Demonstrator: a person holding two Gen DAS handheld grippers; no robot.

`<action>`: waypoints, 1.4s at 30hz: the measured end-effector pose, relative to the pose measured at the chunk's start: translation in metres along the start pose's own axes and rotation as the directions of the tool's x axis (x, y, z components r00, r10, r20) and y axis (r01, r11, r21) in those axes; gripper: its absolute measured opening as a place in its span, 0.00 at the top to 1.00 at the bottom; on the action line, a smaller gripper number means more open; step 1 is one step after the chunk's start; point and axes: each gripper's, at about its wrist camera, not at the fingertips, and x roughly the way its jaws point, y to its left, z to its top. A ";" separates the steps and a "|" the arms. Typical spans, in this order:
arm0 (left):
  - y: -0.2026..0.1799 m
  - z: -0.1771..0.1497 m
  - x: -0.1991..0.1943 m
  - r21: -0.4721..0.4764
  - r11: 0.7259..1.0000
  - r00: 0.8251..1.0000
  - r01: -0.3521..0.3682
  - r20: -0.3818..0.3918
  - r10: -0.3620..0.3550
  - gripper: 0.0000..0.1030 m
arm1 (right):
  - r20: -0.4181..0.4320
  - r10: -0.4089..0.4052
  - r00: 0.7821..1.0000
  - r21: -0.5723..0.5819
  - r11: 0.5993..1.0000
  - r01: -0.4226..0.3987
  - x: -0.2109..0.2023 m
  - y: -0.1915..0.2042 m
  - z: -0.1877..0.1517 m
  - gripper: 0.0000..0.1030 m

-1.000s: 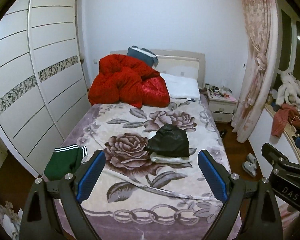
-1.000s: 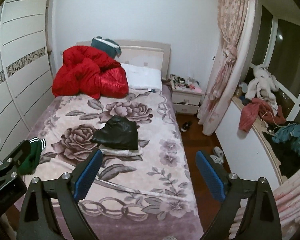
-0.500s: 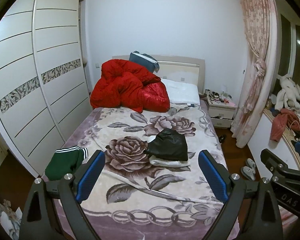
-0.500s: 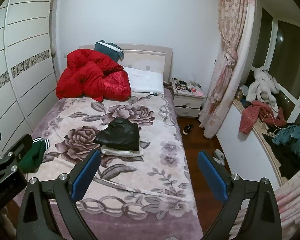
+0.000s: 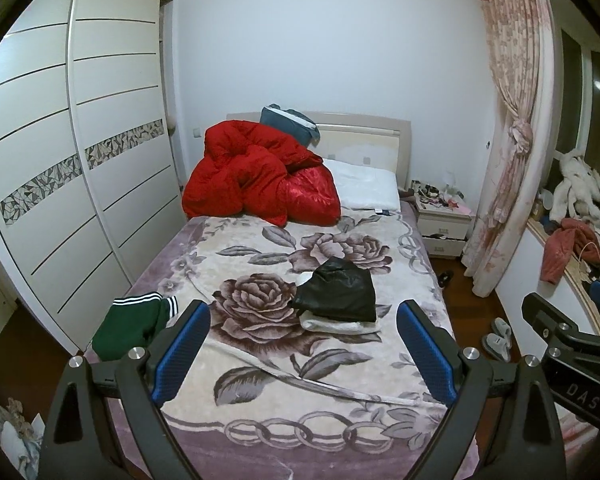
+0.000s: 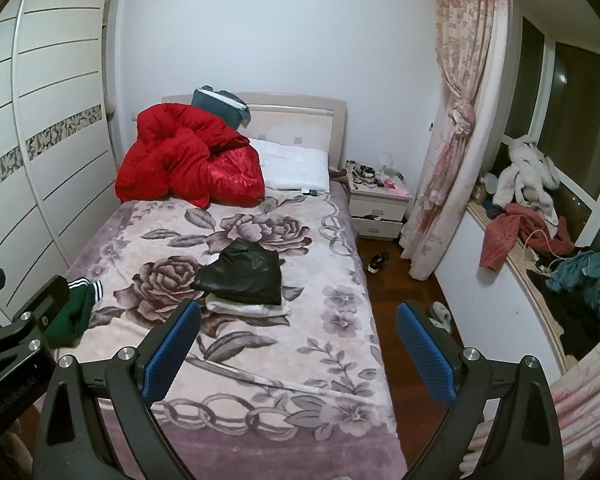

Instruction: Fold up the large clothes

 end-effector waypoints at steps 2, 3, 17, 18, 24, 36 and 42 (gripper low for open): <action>0.000 0.000 0.000 0.001 1.000 1.000 0.002 -0.001 -0.002 0.08 | 0.003 0.000 1.000 0.000 1.000 0.000 0.000 0.001 0.001 0.04; -0.001 0.000 -0.001 0.000 1.000 1.000 0.003 -0.002 -0.003 0.08 | 0.003 0.000 1.000 0.001 1.000 0.000 0.000 0.001 0.001 0.04; -0.001 0.002 -0.011 -0.002 1.000 1.000 0.002 0.003 -0.002 0.08 | 0.004 -0.002 1.000 0.014 1.000 0.002 -0.006 0.001 -0.004 0.04; -0.001 0.002 -0.012 -0.003 1.000 1.000 0.001 0.005 -0.001 0.08 | 0.004 -0.002 1.000 0.016 1.000 0.002 -0.006 0.001 -0.004 0.04; 0.000 0.003 -0.014 -0.003 1.000 1.000 0.001 0.007 -0.001 0.08 | 0.006 -0.012 1.000 0.019 1.000 0.012 -0.009 0.004 -0.005 0.03; 0.001 0.007 -0.014 -0.002 1.000 1.000 0.000 0.009 0.000 0.08 | 0.010 -0.024 1.000 0.029 0.999 0.023 -0.017 0.005 -0.009 0.03; 0.002 0.007 -0.015 -0.004 1.000 1.000 0.000 0.008 0.000 0.08 | 0.010 -0.026 1.000 0.032 0.999 0.026 -0.017 0.005 -0.010 0.03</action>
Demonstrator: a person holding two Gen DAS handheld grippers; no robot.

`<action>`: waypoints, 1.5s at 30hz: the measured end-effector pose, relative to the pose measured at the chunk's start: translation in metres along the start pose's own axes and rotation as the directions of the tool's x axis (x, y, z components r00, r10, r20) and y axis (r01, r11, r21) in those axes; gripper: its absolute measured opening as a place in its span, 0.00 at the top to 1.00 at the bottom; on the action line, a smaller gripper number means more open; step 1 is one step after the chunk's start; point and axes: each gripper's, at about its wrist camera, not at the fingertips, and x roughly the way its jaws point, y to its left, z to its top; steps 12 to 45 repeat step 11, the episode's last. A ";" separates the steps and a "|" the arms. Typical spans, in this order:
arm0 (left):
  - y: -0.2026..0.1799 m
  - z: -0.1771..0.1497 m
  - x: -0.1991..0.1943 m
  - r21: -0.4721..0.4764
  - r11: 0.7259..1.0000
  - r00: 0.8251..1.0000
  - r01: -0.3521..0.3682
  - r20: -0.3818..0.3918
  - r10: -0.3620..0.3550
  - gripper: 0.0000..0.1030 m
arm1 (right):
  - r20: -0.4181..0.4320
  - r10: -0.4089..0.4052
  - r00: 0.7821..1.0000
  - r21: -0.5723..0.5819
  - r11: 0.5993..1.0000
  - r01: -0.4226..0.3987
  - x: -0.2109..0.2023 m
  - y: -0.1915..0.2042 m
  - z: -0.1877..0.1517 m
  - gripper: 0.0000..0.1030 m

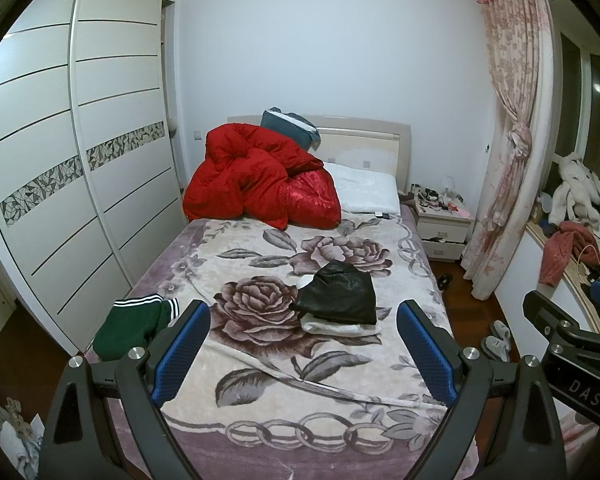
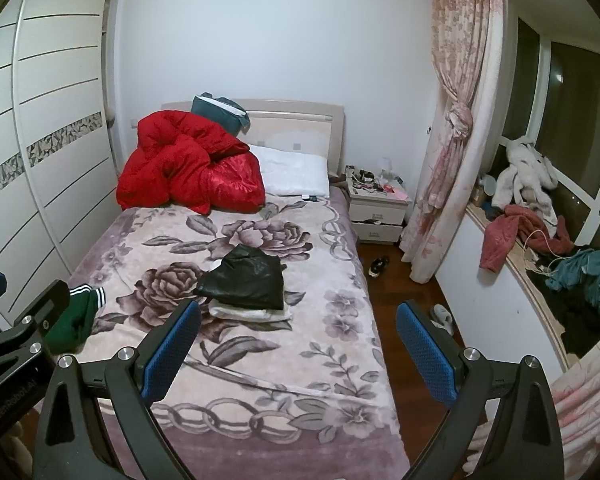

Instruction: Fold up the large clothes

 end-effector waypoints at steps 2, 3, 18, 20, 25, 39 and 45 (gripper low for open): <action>0.000 0.000 0.000 0.001 1.000 1.000 -0.002 0.001 0.002 0.08 | 0.000 0.001 1.000 0.002 1.000 -0.001 -0.001 0.000 -0.001 0.03; 0.000 0.000 0.000 0.001 1.000 1.000 -0.002 0.001 0.002 0.08 | 0.000 0.001 1.000 0.001 1.000 -0.001 -0.001 -0.001 0.001 0.03; 0.001 0.003 -0.002 -0.007 1.000 1.000 -0.004 0.005 0.004 0.08 | 0.002 0.000 1.000 0.001 1.000 0.000 0.000 -0.001 0.000 0.03; 0.001 0.003 -0.002 -0.007 1.000 1.000 -0.004 0.005 0.004 0.08 | 0.002 0.000 1.000 0.001 1.000 0.000 0.000 -0.001 0.000 0.03; 0.001 0.003 -0.002 -0.007 1.000 1.000 -0.004 0.005 0.004 0.08 | 0.002 0.000 1.000 0.001 1.000 0.000 0.000 -0.001 0.000 0.03; 0.001 0.003 -0.002 -0.007 1.000 1.000 -0.004 0.005 0.004 0.08 | 0.002 0.000 1.000 0.001 1.000 0.000 0.000 -0.001 0.000 0.03; 0.001 0.003 -0.002 -0.007 1.000 1.000 -0.004 0.005 0.004 0.08 | 0.002 0.000 1.000 0.001 1.000 0.000 0.000 -0.001 0.000 0.03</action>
